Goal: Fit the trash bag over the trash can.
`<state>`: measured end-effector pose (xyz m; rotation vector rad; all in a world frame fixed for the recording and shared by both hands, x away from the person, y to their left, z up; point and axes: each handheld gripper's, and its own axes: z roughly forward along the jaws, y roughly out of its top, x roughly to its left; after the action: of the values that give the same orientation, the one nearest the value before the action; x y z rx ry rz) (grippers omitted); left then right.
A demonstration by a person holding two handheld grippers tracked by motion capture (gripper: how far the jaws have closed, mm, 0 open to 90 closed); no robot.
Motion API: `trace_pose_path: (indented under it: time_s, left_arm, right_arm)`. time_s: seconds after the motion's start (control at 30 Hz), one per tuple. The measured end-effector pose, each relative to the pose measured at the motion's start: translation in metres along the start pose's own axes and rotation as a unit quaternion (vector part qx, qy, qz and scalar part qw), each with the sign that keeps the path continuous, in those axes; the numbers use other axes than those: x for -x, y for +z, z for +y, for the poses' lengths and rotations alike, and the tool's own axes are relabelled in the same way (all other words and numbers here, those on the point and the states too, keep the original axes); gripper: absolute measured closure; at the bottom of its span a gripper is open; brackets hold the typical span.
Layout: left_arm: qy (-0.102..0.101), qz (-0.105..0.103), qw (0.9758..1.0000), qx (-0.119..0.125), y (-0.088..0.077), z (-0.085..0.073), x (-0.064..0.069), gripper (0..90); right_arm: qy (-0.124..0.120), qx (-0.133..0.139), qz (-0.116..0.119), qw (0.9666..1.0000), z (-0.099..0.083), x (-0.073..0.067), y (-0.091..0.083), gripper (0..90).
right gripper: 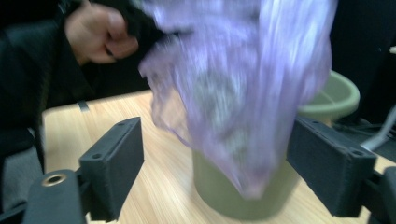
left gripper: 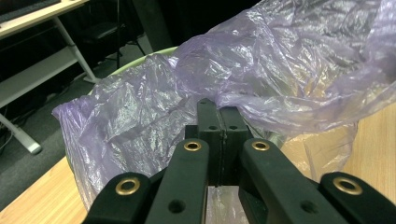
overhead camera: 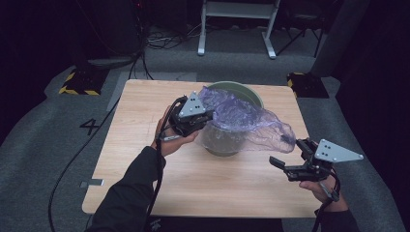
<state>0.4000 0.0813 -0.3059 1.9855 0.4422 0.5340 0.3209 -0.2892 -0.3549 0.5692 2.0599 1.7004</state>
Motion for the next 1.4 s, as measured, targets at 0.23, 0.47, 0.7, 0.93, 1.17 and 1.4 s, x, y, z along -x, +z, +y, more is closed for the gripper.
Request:
trace_pose_path:
  time_s: [0.23, 0.47, 0.7, 0.93, 1.17, 1.4]
  left_arm:
    - [-0.005, 0.007, 1.0, 0.003, 0.001, 0.0, -0.003, 89.7]
    - [-0.029, 0.034, 0.999, 0.008, 0.0, 0.0, -0.023, 89.7]
    - [-0.053, 0.062, 0.9967, -0.001, 0.005, -0.002, -0.046, 89.7]
    - [-0.075, 0.081, 0.9938, -0.013, 0.008, -0.012, -0.067, 89.7]
    - [-0.095, 0.085, 0.9918, -0.008, 0.006, -0.021, -0.076, 89.7]
    - [-0.084, 0.084, 0.9929, -0.005, 0.002, -0.017, -0.071, 89.7]
  right_arm:
    - [-0.003, 0.011, -0.038, 0.9992, 0.006, 0.002, 0.003, 80.7]
    - [0.014, -0.018, -0.053, 0.9983, -0.004, 0.018, 0.011, 90.0]
    - [0.037, -0.066, -0.075, 0.9943, -0.016, 0.039, 0.012, 90.0]
    - [0.051, -0.098, -0.101, 0.9887, -0.03, 0.06, 0.01, 90.0]
    - [0.043, -0.097, -0.141, 0.9843, -0.032, 0.065, 0.014, 38.7]
    - [-0.061, -0.099, -0.188, 0.9752, -0.008, 0.035, 0.01, 19.5]
